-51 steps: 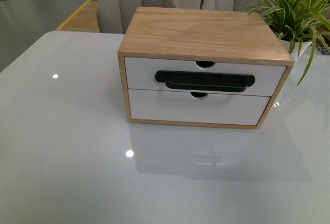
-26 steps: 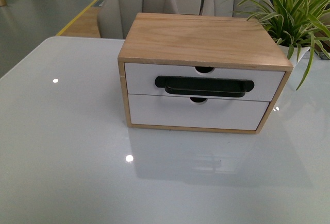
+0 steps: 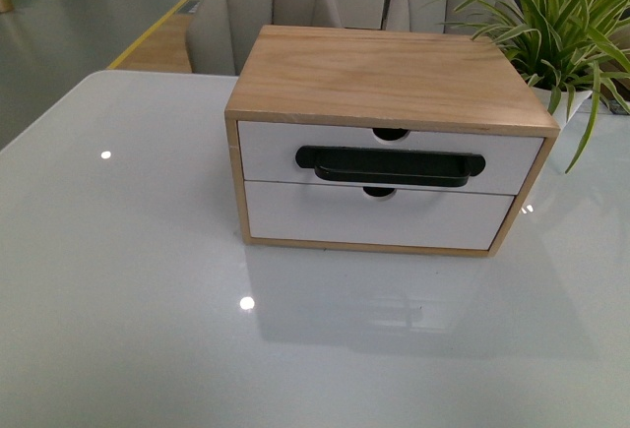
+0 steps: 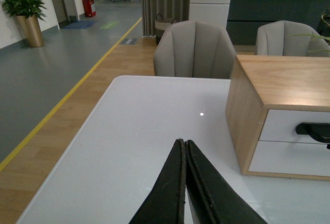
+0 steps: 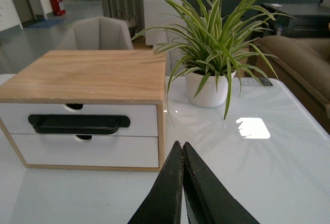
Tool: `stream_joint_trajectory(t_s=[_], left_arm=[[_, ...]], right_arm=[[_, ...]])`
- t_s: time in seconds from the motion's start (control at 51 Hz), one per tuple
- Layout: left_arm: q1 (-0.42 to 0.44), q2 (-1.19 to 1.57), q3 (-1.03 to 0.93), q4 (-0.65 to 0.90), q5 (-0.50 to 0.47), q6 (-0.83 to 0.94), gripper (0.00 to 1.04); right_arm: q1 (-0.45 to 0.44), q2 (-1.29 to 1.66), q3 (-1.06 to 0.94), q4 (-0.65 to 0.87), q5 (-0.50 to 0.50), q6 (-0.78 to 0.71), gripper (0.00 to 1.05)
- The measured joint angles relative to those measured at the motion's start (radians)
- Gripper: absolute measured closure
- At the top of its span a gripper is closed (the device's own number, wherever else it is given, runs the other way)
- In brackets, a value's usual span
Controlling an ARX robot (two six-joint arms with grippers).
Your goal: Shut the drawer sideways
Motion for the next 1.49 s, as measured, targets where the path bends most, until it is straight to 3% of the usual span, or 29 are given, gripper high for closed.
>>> stream_joint_trajectory(t_s=[0.314,0.412,0.588,0.706,1.157,1.235,1.49], left_arm=[[0.0,-0.123,0.0,-0.122,0.0,0.0,1.03],[0.0,-0.154,0.0,-0.153,0.0,0.0,1.03],[0.0,-0.195,0.0,-0.194,0.0,0.0,1.03],[0.0,-0.33,0.0,-0.357,0.0,0.0,1.03],[0.0,-0.367,0.0,-0.371,0.0,0.0,1.03],[0.0,-0.367,0.0,-0.371,0.0,-0.001,1.01],[0.0,-0.367,0.0,-0.371,0.0,0.0,0.52]], right_arm=[[0.0,-0.09,0.0,-0.09,0.0,0.0,1.03],[0.0,-0.225,0.0,-0.248,0.001,0.0,1.03],[0.0,-0.252,0.0,-0.258,0.002,0.0,1.03],[0.0,-0.254,0.0,-0.259,0.002,0.0,1.03],[0.0,-0.254,0.0,-0.259,0.002,0.0,1.03],[0.0,-0.254,0.0,-0.259,0.002,0.0,0.88],[0.0,-0.254,0.0,-0.259,0.002,0.0,0.39]])
